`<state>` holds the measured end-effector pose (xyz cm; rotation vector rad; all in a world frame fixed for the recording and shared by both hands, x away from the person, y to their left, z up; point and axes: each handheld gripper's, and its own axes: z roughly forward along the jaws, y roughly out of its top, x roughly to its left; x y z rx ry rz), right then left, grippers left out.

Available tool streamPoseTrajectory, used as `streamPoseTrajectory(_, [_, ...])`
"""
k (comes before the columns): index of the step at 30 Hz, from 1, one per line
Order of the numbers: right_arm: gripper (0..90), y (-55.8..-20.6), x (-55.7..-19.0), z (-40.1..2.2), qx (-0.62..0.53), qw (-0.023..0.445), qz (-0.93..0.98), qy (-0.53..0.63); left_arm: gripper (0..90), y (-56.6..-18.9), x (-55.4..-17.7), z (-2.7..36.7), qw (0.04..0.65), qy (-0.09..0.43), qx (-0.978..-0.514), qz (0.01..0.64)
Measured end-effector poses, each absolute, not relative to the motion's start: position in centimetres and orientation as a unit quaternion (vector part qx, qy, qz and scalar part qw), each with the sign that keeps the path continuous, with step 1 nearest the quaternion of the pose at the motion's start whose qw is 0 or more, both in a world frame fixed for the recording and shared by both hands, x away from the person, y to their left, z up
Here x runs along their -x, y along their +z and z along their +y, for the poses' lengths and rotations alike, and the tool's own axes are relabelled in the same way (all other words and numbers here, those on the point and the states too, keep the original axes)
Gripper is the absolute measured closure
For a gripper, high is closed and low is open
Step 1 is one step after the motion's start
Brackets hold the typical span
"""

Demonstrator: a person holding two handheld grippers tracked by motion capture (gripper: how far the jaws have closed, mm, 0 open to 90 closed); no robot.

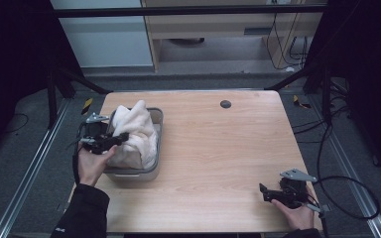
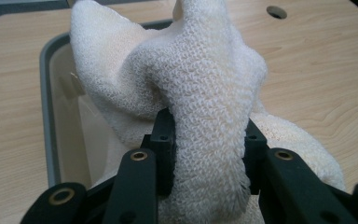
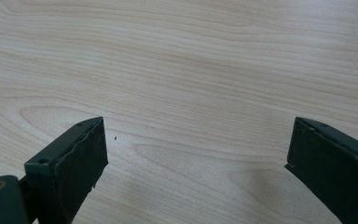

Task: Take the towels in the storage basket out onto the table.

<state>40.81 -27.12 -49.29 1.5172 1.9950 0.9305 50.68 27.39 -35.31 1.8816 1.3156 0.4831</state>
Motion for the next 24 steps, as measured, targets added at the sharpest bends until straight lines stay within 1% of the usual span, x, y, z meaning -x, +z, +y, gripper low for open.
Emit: streamPoseTrajectory(24, [4.9, -49.3, -40.8, -27.2, -0.552, 0.233, 0.726, 0.339, 66.7, -31.0, -49.2, 28.4, 0.407, 0.222, -0.73, 0.502])
